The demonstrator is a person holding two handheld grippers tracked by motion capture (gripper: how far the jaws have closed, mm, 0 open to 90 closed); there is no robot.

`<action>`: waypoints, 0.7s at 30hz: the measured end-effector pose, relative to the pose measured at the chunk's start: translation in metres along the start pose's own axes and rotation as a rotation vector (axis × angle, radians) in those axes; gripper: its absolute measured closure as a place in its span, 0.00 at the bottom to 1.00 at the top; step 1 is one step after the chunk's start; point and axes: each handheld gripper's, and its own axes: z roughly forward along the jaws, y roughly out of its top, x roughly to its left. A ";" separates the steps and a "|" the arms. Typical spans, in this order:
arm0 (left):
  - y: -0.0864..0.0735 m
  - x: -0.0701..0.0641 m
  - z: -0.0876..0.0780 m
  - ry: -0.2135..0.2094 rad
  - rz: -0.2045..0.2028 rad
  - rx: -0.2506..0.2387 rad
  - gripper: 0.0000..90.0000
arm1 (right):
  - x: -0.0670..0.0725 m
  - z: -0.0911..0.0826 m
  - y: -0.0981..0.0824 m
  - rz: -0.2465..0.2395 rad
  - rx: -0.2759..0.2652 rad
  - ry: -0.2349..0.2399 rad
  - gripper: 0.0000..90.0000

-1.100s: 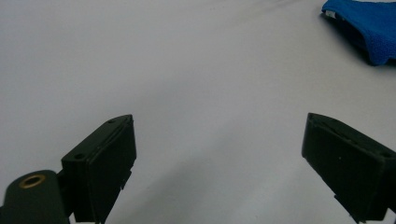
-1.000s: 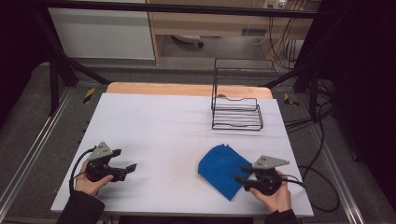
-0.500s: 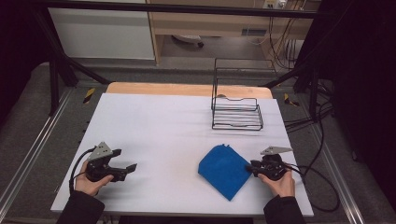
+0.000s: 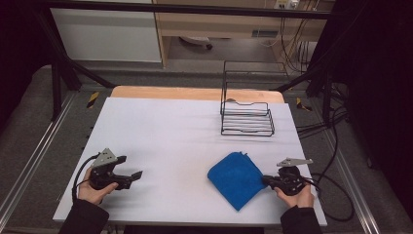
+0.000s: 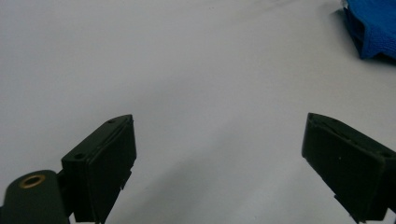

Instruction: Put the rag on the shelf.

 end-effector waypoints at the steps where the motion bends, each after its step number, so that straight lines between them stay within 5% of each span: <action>1: 0.000 0.000 0.000 0.000 0.000 0.000 0.11 | 0.001 -0.003 -0.002 0.012 0.003 0.001 0.95; 6: 0.000 -0.001 0.001 -0.001 -0.002 0.002 0.11 | 0.002 -0.003 -0.010 -0.001 0.044 -0.041 0.85; 10: 0.000 0.000 0.002 -0.001 0.000 0.009 0.11 | -0.001 0.002 0.006 -0.086 -0.071 -0.036 0.64; 14: 0.001 -0.001 0.002 -0.003 0.005 0.006 0.11 | -0.004 0.025 0.036 -0.114 -0.110 -0.015 0.55; 21: 0.000 0.000 0.001 -0.003 -0.001 0.000 0.11 | -0.017 0.070 0.065 -0.126 -0.057 0.024 0.54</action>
